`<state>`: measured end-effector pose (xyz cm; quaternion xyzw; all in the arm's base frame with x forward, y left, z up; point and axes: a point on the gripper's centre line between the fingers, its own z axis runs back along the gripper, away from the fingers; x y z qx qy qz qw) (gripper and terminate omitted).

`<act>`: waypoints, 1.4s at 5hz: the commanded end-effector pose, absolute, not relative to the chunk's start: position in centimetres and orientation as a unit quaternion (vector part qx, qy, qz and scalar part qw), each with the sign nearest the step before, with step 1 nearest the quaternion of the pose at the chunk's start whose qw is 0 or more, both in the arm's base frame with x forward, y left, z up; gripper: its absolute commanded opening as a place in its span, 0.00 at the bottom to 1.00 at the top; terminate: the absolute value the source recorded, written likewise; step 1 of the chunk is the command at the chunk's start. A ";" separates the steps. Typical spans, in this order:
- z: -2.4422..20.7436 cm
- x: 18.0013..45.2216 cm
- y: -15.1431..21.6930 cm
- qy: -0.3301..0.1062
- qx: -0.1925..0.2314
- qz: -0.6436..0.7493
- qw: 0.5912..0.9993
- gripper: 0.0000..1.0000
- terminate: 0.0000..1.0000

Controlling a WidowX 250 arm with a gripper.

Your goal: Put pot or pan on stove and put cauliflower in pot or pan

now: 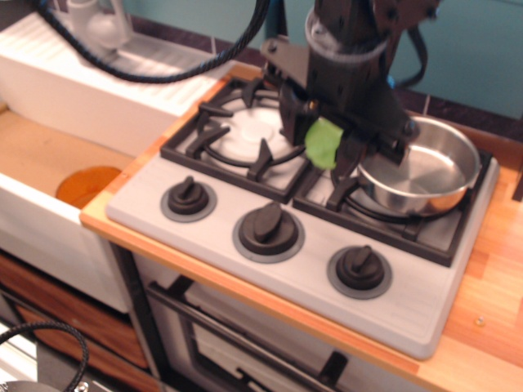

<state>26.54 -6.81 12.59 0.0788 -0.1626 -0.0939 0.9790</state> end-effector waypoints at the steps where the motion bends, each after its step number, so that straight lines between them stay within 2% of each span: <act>1: 10.5 30.6 -7.8 -0.221 0.058 -0.094 0.969 0.00 0.00; 2: 9.2 31.7 -8.3 -0.236 0.058 -0.089 0.966 0.00 0.00; 3: 9.1 32.1 -8.5 -0.253 0.063 -0.097 0.960 1.00 0.00; 5: 9.1 32.4 -7.0 -0.252 0.060 -0.118 0.959 1.00 0.00; 6: 10.9 31.7 -6.4 -0.219 0.057 -0.123 0.966 1.00 0.00; 7: 12.9 31.2 -6.1 -0.191 0.057 -0.121 0.972 1.00 1.00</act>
